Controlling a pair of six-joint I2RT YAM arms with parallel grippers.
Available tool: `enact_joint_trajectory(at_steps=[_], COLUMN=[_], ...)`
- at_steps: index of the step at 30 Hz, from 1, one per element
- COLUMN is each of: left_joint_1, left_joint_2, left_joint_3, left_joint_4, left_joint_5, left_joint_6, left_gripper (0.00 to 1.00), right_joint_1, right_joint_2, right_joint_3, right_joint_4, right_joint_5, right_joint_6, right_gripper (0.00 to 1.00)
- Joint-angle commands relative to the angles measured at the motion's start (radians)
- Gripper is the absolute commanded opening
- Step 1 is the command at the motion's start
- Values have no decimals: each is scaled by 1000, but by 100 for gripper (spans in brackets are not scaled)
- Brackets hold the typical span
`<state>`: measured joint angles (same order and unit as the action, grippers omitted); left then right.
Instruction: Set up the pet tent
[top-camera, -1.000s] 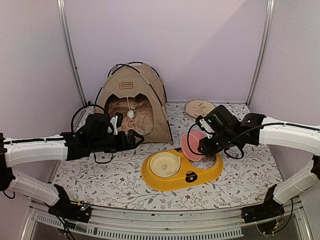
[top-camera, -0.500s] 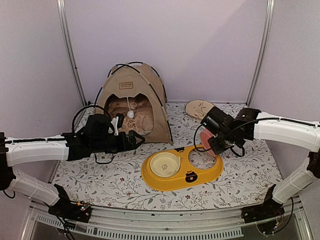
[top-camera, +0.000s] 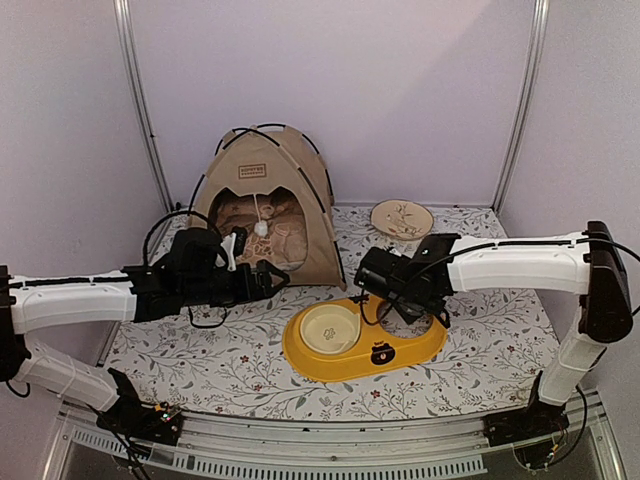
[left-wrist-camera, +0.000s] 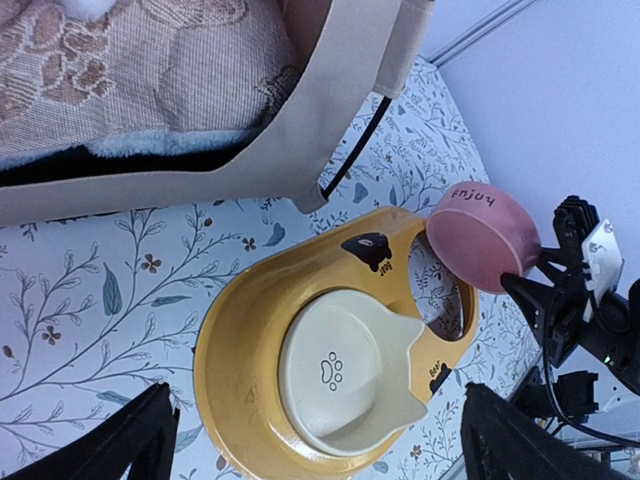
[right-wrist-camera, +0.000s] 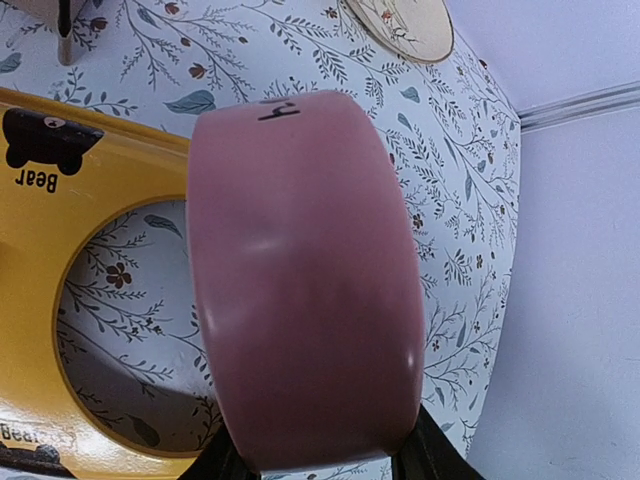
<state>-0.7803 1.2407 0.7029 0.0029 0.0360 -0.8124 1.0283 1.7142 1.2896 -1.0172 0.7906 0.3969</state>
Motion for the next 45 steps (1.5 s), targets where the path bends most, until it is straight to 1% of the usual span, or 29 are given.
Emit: enact_joint_trajectory(at_steps=[1,3,4,6,11,15,17,21,24,27,30,32,37,40,43,45], left_joint_1=[11,11,11,11,11,11,11,9,10,9,9,10,10,10,10,10], left_joint_2=[-18,-17,-15,-12,-9,-5,-3,0,0,-1,-5,-7,-25,-48,-63,-64], left_joint_3=[-24,-25,-23,-22,-25,-24,-24,-22,-20,-20,-21,-25,-50,-75,-90,-90], left_joint_4=[11,16,18,20,21,29,29,29,29,28,24,20,-12,-18,-16,-14], left_joint_5=[-7,-4,-3,0,0,1,3,4,5,6,6,7,3,-4,-8,-8], left_joint_6=[-2,-3,-4,-4,-1,-5,-6,-5,-6,-6,-8,-8,-8,-17,-27,-30], left_gripper=[100,99,100,100,100,99,99,99,99,99,99,99,99,99,99,100], right_joint_1=[27,41,43,50,69,84,85,85,84,56,2,-30,-63,-93,-155,-195], right_joint_2=[13,-6,-19,-45,-75,-93,-111,-150,-167,-164,-174,-191,-208,-190,-183,-176], right_joint_3=[14,6,-2,-24,-69,-72,-70,-69,-72,-72,-96,-115,-177,-236,-324,-373], right_joint_4=[11,61,85,122,155,178,198,240,272,277,299,337,462,512,577,617], right_joint_5=[-18,-84,-120,-178,-263,-328,-370,-448,-472,-486,-526,-594,-749,-788,-803,-786], right_joint_6=[15,-5,-24,-45,-82,-87,-87,-87,-80,-58,-23,-17,6,40,84,106], right_gripper=[22,31,33,39,52,62,65,72,76,75,69,65,58,50,39,37])
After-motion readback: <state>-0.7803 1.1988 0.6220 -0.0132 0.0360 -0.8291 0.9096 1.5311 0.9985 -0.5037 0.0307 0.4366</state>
